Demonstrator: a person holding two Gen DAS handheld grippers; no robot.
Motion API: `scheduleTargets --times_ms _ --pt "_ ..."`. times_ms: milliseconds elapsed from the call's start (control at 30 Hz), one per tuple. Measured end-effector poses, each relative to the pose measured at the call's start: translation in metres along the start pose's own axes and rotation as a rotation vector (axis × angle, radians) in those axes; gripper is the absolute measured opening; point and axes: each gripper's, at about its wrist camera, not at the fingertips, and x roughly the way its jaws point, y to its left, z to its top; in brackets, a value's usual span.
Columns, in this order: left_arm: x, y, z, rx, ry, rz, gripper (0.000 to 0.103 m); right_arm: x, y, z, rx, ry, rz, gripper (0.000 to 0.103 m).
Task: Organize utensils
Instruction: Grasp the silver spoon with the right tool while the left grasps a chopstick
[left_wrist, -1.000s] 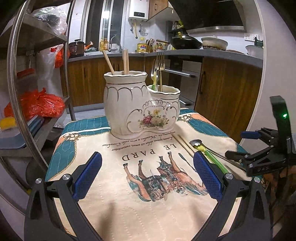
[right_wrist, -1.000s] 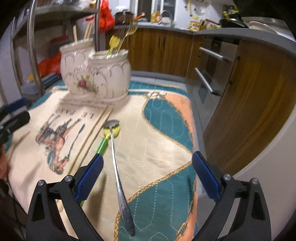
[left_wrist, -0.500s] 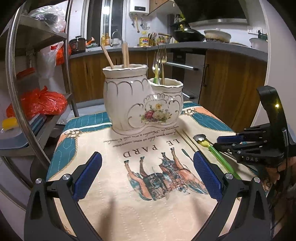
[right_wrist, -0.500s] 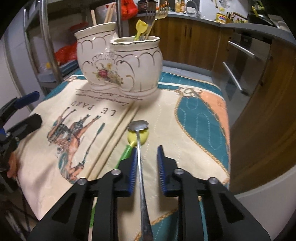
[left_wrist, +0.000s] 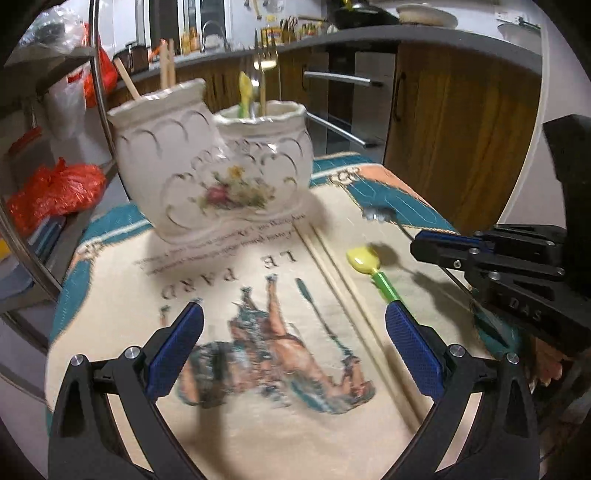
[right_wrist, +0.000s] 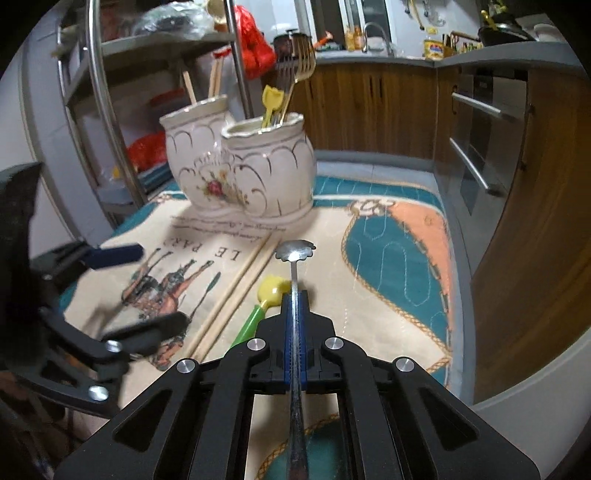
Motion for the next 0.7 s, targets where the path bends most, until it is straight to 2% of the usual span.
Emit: scheduleTargets --times_ms 33,200,467,700 --pt "0.003 -0.003 0.001 0.004 0.014 0.008 0.087 -0.002 0.000 -0.001 -0.002 -0.010 0.001 0.004" --pt "0.014 -0.009 -0.003 0.012 0.072 0.033 0.070 -0.006 -0.001 -0.003 -0.002 -0.019 0.024 0.004" --pt "0.025 -0.016 0.004 0.016 0.107 0.029 0.062 -0.014 -0.003 -0.006 0.019 -0.062 0.022 0.004" --pt "0.028 -0.013 0.010 0.025 0.125 -0.010 0.023 -0.026 -0.002 -0.005 0.012 -0.140 0.041 0.004"
